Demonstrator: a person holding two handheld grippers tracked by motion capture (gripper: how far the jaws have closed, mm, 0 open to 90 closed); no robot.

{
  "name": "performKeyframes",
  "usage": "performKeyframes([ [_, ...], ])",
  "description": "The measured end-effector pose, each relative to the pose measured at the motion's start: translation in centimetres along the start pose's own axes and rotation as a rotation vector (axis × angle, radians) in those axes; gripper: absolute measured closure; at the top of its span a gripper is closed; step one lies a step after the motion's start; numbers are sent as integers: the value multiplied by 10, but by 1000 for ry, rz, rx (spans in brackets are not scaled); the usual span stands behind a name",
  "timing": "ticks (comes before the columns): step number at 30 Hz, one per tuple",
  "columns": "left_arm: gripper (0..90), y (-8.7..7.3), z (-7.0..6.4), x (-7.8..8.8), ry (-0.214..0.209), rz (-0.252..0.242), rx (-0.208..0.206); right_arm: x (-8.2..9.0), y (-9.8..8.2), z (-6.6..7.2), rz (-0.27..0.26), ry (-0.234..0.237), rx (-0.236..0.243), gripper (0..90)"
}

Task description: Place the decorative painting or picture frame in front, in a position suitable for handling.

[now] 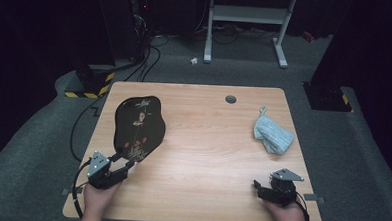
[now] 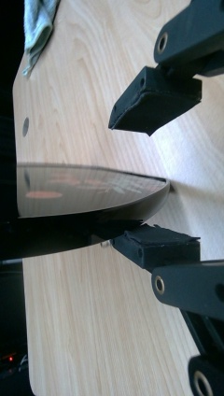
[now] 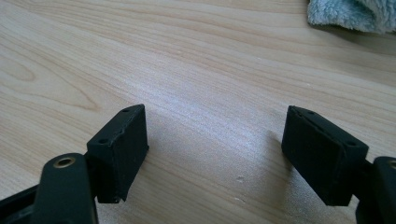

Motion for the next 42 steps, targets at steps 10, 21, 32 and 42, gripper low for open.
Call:
performKeyframes([
  [10, 417, -6, -17, 0, -26, 24, -34, 0, 0, 0, 0, 2, 2, 223],
  [21, 365, -39, -6, -15, 48, 214, -81, 1, 0, 0, -4, 6, -6, 239],
  [32, 317, -55, 1, -20, 68, 329, -59, 9, 7, -6, -64, -14, -4, 266],
  [42, 265, -55, 2, -22, 75, 336, -41, 12, 31, -14, -104, -22, -19, 241],
])
Point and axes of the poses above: each handheld gripper's, and its own axes: x roughly backward along the jaws, y roughly out of its top, z roughly to its left, the point moved 10 cm from there along -x, roughly forward along the jaws, and after that the axes turned 3 degrees about x, right-handed, at the moved point
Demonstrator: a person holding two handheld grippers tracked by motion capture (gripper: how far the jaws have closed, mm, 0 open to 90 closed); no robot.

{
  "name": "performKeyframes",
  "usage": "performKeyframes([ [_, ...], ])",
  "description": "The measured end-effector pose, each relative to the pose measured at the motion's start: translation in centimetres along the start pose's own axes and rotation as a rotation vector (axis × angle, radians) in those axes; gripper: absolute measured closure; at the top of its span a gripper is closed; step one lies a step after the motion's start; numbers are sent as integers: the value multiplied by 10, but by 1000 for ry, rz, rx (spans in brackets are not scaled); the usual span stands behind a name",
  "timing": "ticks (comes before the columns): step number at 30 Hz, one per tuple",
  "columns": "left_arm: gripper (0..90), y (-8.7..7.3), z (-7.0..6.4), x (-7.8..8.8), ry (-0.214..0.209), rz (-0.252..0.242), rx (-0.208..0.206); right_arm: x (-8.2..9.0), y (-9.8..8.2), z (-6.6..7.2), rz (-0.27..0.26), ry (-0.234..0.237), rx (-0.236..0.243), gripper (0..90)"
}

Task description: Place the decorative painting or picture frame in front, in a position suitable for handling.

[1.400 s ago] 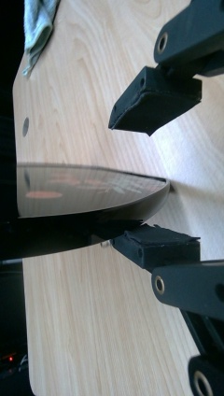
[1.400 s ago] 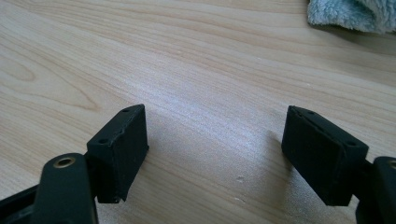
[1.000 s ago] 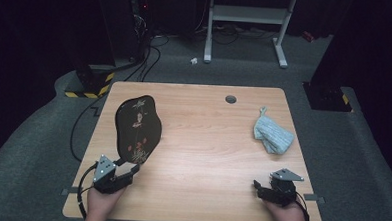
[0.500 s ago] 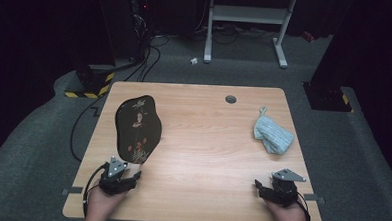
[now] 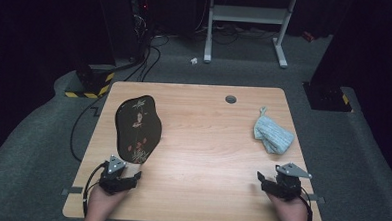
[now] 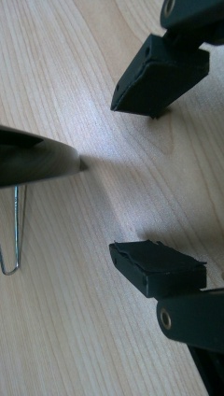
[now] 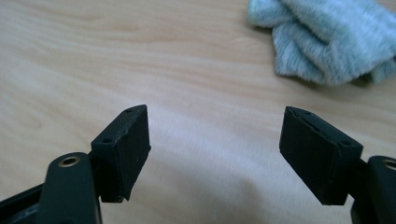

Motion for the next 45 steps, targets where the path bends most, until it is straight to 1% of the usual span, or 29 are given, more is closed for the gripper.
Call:
performKeyframes([
  [1, 263, 0, 0, 0, 1, 0, 1, -2, 6, -4, 2, -8, -8, 255],
  [2, 262, 0, 0, 0, 1, 0, 1, -2, 6, -4, 2, -8, -8, 255],
  [3, 261, 0, 0, 0, 2, 0, 0, -6, 14, -14, 20, -37, -23, 269],
  [6, 261, 0, 0, 0, 1, 0, 1, -13, 29, -27, 20, -34, -62, 272],
  [9, 261, 0, 0, 0, 1, 0, 1, -23, 43, -41, 13, -59, -68, 285],
  [11, 261, 0, 0, 0, 1, 0, 1, -30, 51, -48, 14, -63, -75, 287],
  [15, 261, 0, 0, 0, 1, 0, 1, -48, 65, -65, 31, -94, -64, 294],
  [16, 260, 0, 0, 0, 1, 0, 1, -48, 65, -65, 31, -94, -64, 294],
  [17, 260, 0, 0, 0, 1, 0, 1, -56, 70, -75, 34, -107, -71, 308],
  [18, 260, 0, 0, 0, 1, 0, 1, -56, 70, -75, 34, -107, -71, 308],
  [19, 260, 0, 0, 0, 1, 0, 1, -63, 74, -81, 45, -116, -76, 316],
  [21, 260, 0, 0, 0, 1, 0, 1, -68, 74, -88, 49, -139, -77, 335],
  [22, 260, 0, 0, 0, 1, 0, 1, -71, 72, -91, 61, -145, -79, 334],
  [23, 260, 0, 0, 0, 1, 0, 1, -74, 69, -94, 84, -148, -90, 332],
  [25, 260, 0, 0, 0, 1, 0, 1, -80, 64, -98, 109, -146, -107, 335],
  [26, 260, 0, 0, 0, 1, 0, 1, -82, 61, -99, 121, -143, -111, 338],
  [29, 260, 0, 0, 0, 1, 0, 1, -87, 54, -98, 159, -148, -99, 351],
  [31, 260, 0, 0, 0, 1, 0, 1, -87, 53, -97, 160, -151, -95, 351],
  [33, 260, 0, 0, 0, 1, 0, 1, -81, 53, -92, 141, -143, -106, 340],
  [36, 260, 0, 0, 0, 1, 0, 1, -72, 54, -88, 115, -131, -93, 344],
  [37, 260, 0, 0, 0, 1, 0, 1, -68, 52, -86, 119, -124, -97, 363],
  [38, 260, 0, 0, 0, 1, 0, 1, -66, 49, -85, 132, -126, -107, 360],
  [39, 260, 0, 0, 0, 1, 0, 1, -64, 45, -83, 145, -117, -118, 347],
  [41, 260, 0, 0, 0, 1, 0, 1, -58, 42, -76, 130, -111, -112, 339],
  [43, 260, 0, 0, 0, 1, 1, 0, -50, 40, -64, 108, -75, -121, 330],
  [44, 260, 0, 0, 0, 1, 1, 0, -46, 40, -56, 96, -56, -118, 330],
  [45, 260, 0, 0, 0, 1, 1, 1, -40, 39, -47, 85, -39, -100, 330],
])
Point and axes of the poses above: each handheld gripper's, and its own axes: x roughly backward along the jaws, y roughly out of its top, z roughly to its left, the point moved 10 cm from there along -x, roughly forward along the jaws, and after that the axes turned 3 degrees about x, right-handed, at the moved point
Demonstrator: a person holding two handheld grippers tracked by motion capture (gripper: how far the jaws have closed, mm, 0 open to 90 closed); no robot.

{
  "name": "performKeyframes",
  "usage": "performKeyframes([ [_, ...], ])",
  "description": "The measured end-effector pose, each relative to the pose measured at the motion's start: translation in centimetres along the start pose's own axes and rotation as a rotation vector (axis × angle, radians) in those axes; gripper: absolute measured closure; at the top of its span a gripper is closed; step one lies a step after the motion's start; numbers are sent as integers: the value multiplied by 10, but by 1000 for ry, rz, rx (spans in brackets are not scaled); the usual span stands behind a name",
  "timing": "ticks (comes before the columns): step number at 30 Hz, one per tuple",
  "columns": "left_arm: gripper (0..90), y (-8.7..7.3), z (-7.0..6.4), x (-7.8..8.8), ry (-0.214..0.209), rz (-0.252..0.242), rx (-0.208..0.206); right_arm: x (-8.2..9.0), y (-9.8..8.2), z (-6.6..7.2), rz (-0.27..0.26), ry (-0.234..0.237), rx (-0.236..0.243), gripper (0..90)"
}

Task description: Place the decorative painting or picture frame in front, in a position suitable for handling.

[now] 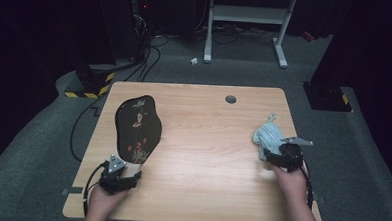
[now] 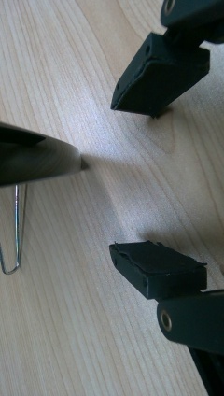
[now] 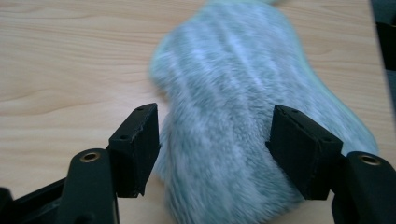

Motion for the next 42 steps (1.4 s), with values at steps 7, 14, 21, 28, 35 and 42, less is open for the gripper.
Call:
performKeyframes([
  [7, 260, 0, 0, 0, 3, 0, 1, 28, 2, 27, -100, 19, 56, 383],
  [14, 260, 1, 0, -1, 6, 0, 5, 19, 8, -29, -76, -130, -4, 570],
  [21, 260, 1, 0, -1, 6, 0, 6, 0, -12, -43, 0, -131, -38, 532],
  [28, 260, 0, 0, 0, 9, -1, 7, 8, -22, 6, -38, -13, 12, 508],
  [35, 260, 0, 1, 0, 11, 0, 6, 18, -20, 81, -79, 126, 124, 463],
  [42, 260, 0, 0, -1, 10, 0, 7, 31, -3, 36, -113, 10, 83, 445],
])
Point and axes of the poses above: each handheld gripper's, and its own axes: x roughly backward along the jaws, y roughly out of its top, z roughly to its left, the point moved 10 cm from there along -x, roughly forward along the jaws, and after that the axes turned 3 degrees about x, right-handed, at the moved point
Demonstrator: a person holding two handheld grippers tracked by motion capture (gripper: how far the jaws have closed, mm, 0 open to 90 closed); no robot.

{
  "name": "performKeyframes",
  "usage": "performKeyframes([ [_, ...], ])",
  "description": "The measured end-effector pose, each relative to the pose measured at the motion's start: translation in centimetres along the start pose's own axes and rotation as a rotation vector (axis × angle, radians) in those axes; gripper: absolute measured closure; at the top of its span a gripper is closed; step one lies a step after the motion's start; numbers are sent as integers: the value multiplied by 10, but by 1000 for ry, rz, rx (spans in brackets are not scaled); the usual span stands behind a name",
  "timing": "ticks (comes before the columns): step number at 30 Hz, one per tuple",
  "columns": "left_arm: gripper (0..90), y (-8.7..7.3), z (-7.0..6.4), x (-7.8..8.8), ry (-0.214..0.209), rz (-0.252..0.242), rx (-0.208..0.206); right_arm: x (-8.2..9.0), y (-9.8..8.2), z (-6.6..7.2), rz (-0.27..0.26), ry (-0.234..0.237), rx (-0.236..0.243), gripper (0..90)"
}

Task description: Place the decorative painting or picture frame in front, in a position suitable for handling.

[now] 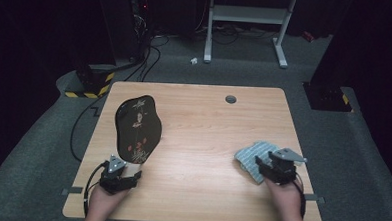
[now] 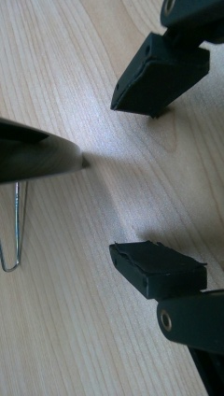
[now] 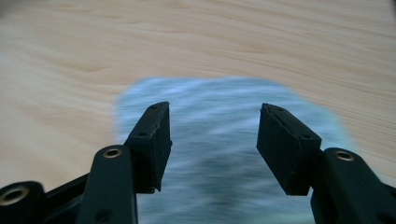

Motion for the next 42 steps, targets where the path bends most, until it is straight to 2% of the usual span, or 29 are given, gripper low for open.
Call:
performKeyframes([
  [2, 260, 0, 0, 0, 0, 0, 0, -2, -5, -32, 29, -63, -32, 452],
  [3, 260, 0, 0, 0, 0, 0, 0, -6, -12, -55, 62, -87, -69, 444],
  [5, 260, 0, 0, 0, 0, 0, 0, -11, -21, -65, 99, -77, -110, 419],
  [7, 260, 0, 0, 0, 2, 0, -2, -16, -29, -66, 120, -59, -116, 406],
  [9, 260, 0, 0, 0, 2, 0, -1, -19, -34, -57, 134, -33, -109, 396],
  [14, 260, 0, 0, 0, 2, 0, 0, -16, -41, -25, 126, 27, -59, 383],
  [15, 261, 0, 0, 0, 2, 0, 0, -16, -41, -25, 126, 27, -59, 383],
  [16, 260, 0, 0, 0, 2, 0, 0, -11, -43, -6, 117, 61, -36, 383],
  [17, 260, 0, 0, 0, 2, 0, 0, -11, -43, -6, 117, 61, -36, 383],
  [18, 260, 0, 0, 0, 1, 0, 0, -8, -44, 13, 108, 91, -8, 385],
  [20, 260, 0, 0, 0, 1, 0, 1, -5, -44, 31, 96, 128, 16, 387],
  [23, 260, 0, 0, 0, 1, 0, 2, -2, -43, 68, 94, 196, 61, 389],
  [24, 260, 0, 0, 0, 1, 1, 1, -2, -43, 68, 94, 196, 61, 389],
  [25, 260, 0, 0, 0, 2, 0, 1, 1, -39, 87, 82, 233, 99, 392],
  [26, 260, 0, 0, 0, 2, 0, 1, 3, -37, 91, 73, 236, 118, 388],
  [27, 260, 0, 0, 0, 2, 0, 1, 3, -37, 91, 73, 236, 118, 388],
  [28, 260, 0, 0, 0, 2, 0, 0, 6, -23, 92, 43, 219, 150, 359],
  [29, 260, 0, 0, 0, 2, 0, 0, 6, -23, 92, 43, 219, 150, 359],
  [30, 261, 0, 0, 0, 2, 0, 0, 5, -6, 79, 11, 194, 137, 327],
  [31, 260, 0, 0, 0, 2, 0, 0, 5, -6, 79, 11, 194, 137, 327],
  [32, 260, 0, 0, 0, 1, 0, 1, -1, 8, 63, -3, 175, 105, 297],
  [35, 261, 0, 0, 0, 0, 0, 2, -18, 18, 43, 24, 138, 88, 281],
  [39, 261, 0, 0, 0, -1, 0, 1, -39, 9, 27, 87, 120, 60, 290],
  [42, 261, 0, 0, 0, -1, 0, 1, -45, -5, 30, 119, 150, 49, 309],
])
Point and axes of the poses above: each handheld gripper's, and its own axes: x roughly backward along the jaws, y roughly out of its top, z roughly to its left, the point moved 10 cm from there along -x, roughly forward along the jaws, and after that the axes turned 3 degrees about x, right-handed, at the moved point
